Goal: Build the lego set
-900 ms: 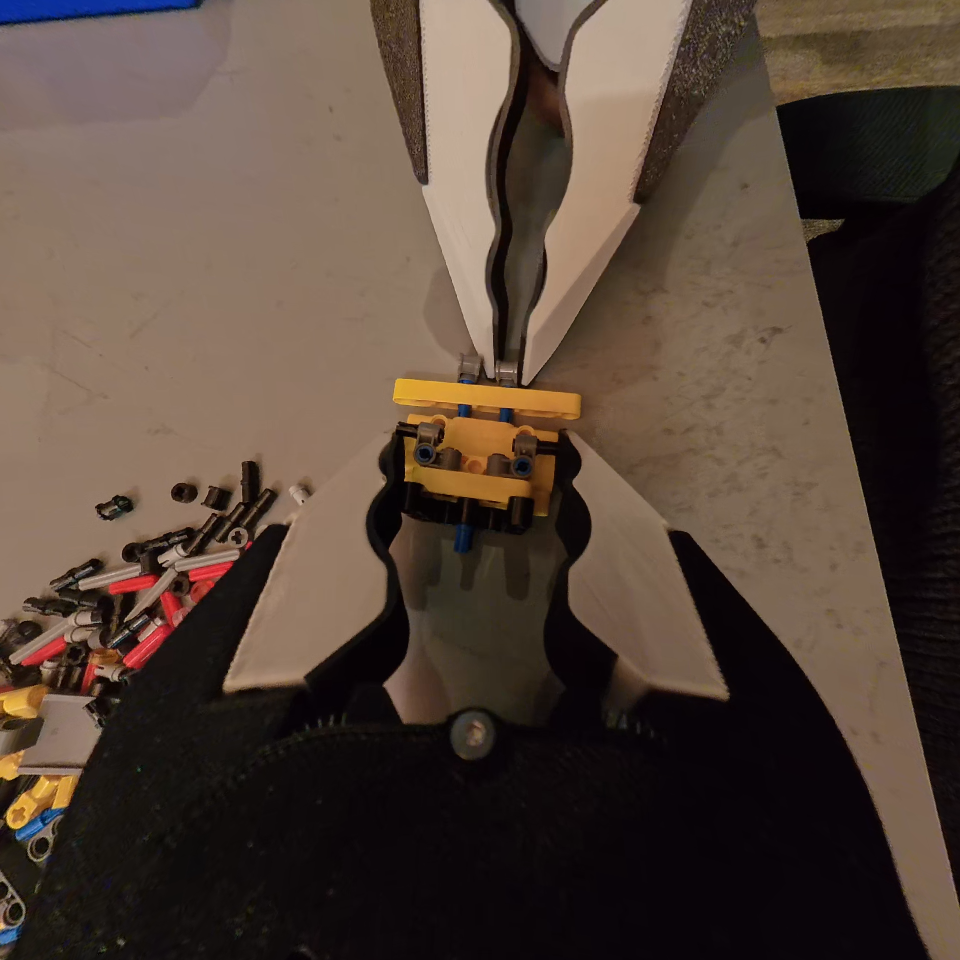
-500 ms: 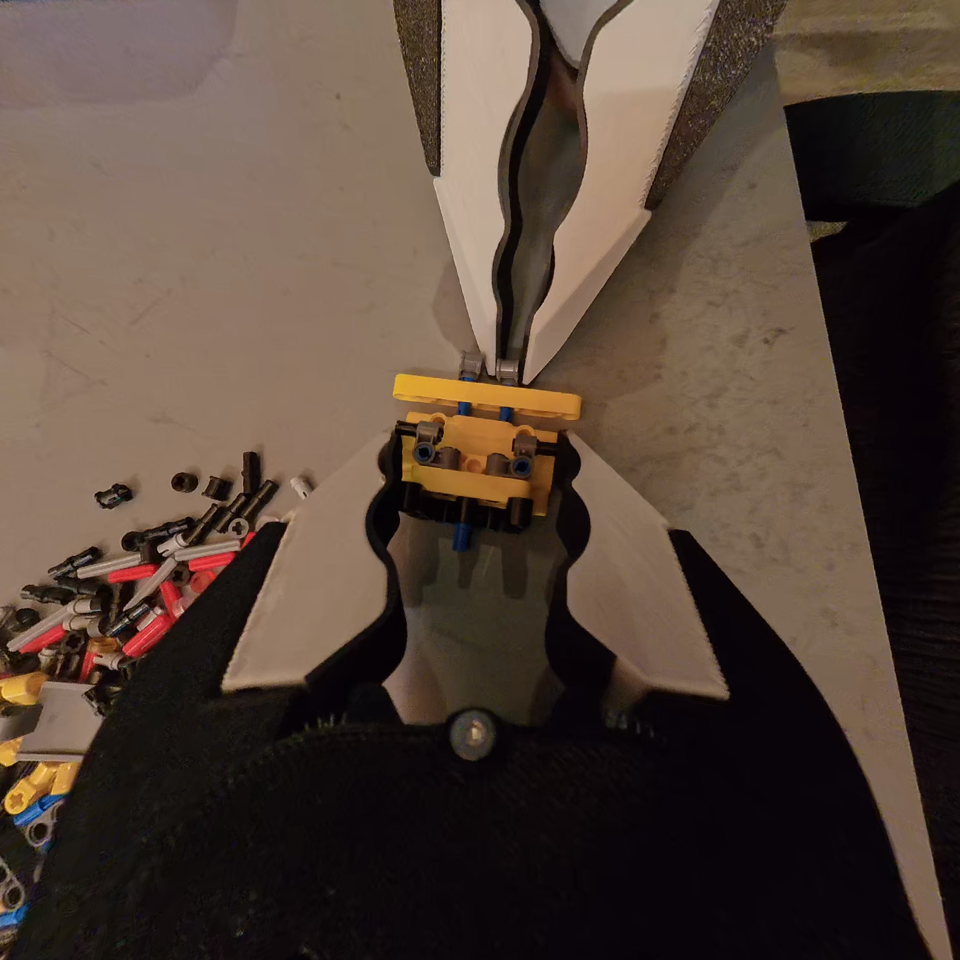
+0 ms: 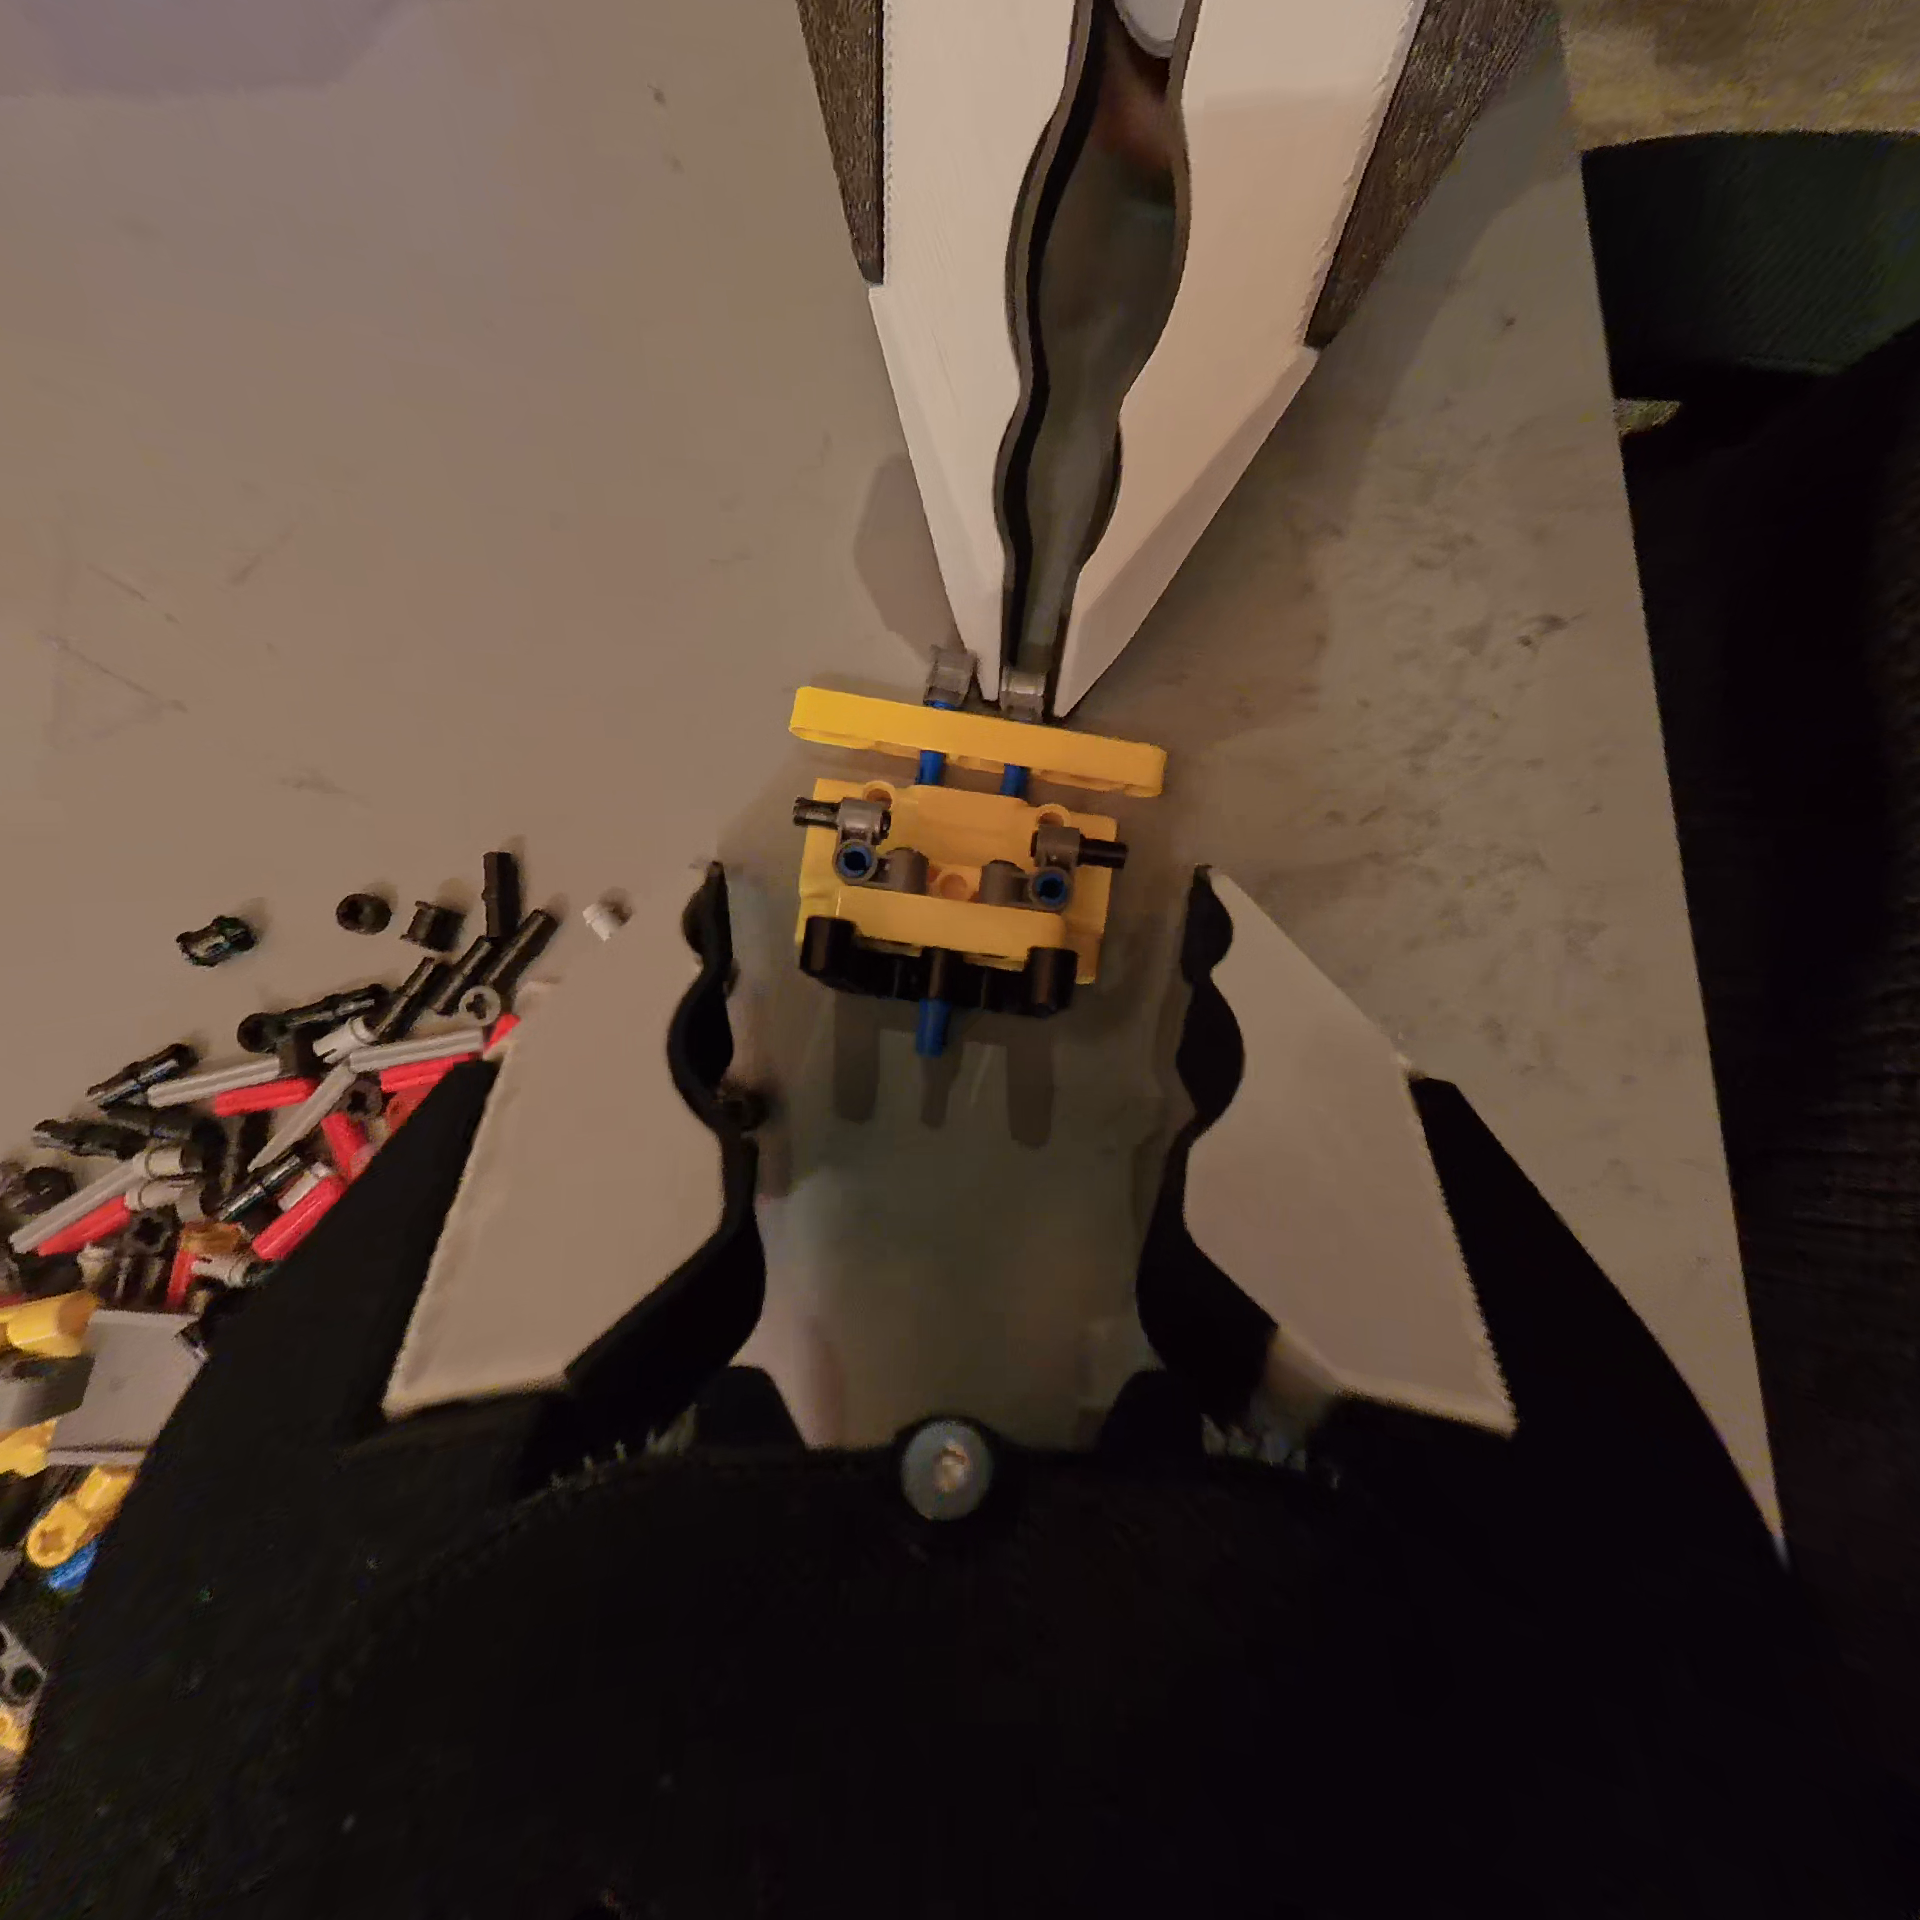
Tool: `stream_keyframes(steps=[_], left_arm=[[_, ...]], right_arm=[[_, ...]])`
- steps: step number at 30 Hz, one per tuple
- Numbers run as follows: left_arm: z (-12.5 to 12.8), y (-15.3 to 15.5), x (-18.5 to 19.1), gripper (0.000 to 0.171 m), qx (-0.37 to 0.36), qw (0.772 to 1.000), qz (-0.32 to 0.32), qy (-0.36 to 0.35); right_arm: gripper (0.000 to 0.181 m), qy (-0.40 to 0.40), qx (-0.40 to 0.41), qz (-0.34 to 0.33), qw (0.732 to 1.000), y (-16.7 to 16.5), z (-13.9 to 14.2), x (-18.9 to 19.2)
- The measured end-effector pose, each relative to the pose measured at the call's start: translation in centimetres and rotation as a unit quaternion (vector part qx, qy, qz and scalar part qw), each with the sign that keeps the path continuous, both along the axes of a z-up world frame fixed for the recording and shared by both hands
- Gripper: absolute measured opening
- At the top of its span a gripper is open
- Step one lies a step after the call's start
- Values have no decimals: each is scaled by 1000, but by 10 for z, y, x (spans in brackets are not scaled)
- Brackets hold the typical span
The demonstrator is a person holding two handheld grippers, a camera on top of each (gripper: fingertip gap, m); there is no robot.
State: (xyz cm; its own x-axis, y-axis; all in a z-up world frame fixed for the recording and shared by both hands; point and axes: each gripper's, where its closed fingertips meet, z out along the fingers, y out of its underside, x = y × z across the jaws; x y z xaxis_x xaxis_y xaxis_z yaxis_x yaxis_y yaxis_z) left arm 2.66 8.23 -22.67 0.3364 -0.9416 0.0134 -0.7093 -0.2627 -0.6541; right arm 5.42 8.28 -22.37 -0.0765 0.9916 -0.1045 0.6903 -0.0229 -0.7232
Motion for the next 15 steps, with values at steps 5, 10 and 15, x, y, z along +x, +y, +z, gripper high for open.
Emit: stream_keyframes(steps=[5, 10, 15], left_arm=[[-1, -2, 0, 58, 5, 1000, -17, -13], [-1, -2, 1, 58, 7, 999, -21, -24], [-1, -2, 1, 57, 14, 999, -22, -22]], right_arm=[[7, 1, 0, 6, 1000, 0, 0, 0], [7, 1, -9, 14, 1000, 0, 0, 0], [7, 1, -12, 17, 1000, 0, 0, 0]])
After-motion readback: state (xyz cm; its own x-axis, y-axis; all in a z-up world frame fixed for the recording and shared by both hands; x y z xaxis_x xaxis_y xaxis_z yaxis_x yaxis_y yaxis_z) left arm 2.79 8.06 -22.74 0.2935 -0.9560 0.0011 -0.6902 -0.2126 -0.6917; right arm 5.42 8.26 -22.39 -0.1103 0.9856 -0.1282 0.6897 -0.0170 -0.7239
